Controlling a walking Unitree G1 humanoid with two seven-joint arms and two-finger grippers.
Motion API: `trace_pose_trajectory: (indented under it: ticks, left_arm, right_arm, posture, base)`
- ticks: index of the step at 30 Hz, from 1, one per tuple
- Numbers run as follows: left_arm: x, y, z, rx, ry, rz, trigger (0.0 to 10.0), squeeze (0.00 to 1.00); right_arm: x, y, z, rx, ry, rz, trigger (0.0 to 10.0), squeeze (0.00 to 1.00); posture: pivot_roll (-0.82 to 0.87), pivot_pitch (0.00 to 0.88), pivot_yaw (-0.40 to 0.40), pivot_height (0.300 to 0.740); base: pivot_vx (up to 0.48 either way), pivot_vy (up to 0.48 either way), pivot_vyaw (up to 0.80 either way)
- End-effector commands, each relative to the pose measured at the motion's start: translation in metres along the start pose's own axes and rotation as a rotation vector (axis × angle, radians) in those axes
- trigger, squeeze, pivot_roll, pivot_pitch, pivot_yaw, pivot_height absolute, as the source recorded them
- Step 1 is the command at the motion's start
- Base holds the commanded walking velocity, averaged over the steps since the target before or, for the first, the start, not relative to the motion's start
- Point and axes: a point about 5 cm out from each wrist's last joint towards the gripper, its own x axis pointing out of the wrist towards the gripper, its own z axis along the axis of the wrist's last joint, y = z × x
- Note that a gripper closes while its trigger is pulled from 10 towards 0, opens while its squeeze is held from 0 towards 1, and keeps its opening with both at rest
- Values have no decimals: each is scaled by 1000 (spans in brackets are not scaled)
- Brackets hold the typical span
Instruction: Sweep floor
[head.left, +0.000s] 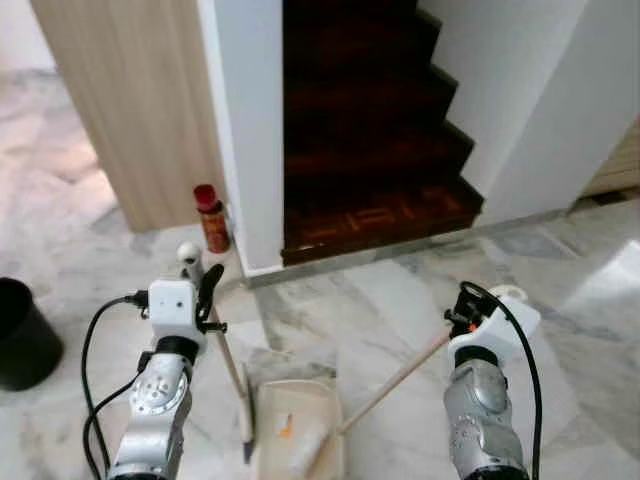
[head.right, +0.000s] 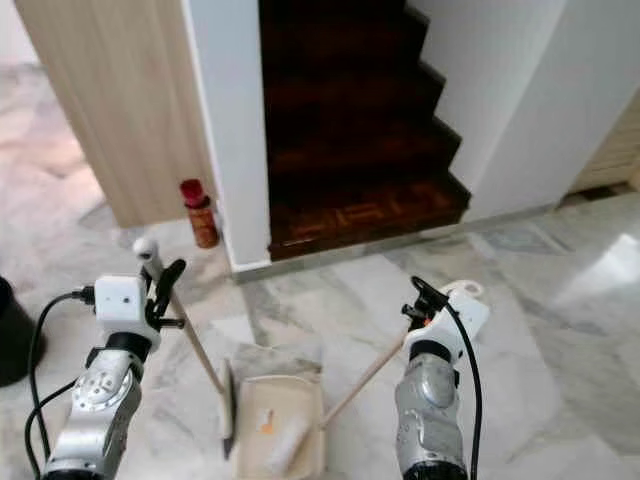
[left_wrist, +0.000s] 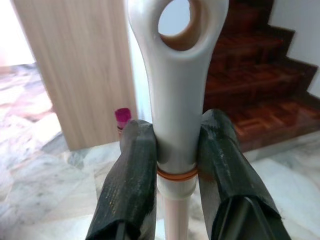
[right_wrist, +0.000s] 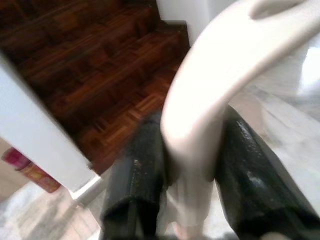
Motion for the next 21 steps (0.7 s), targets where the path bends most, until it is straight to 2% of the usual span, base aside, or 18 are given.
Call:
trace_pose_trajectory:
  ticks: [1, 21]
  left_arm:
    - [4, 4, 12, 16, -48, 7, 10000, 0]
    - [4, 4, 12, 10, -43, 11, 10000, 0]
  right_arm:
    - [1, 9, 6, 37, -21, 22, 10000, 0]
    - [3, 12, 7, 17, -28, 48, 10000, 0]
  posture:
    - [86, 75, -14, 740]
    - [91, 68, -17, 740]
  base:
    - [0, 311, 0]
    - [0, 313, 21]
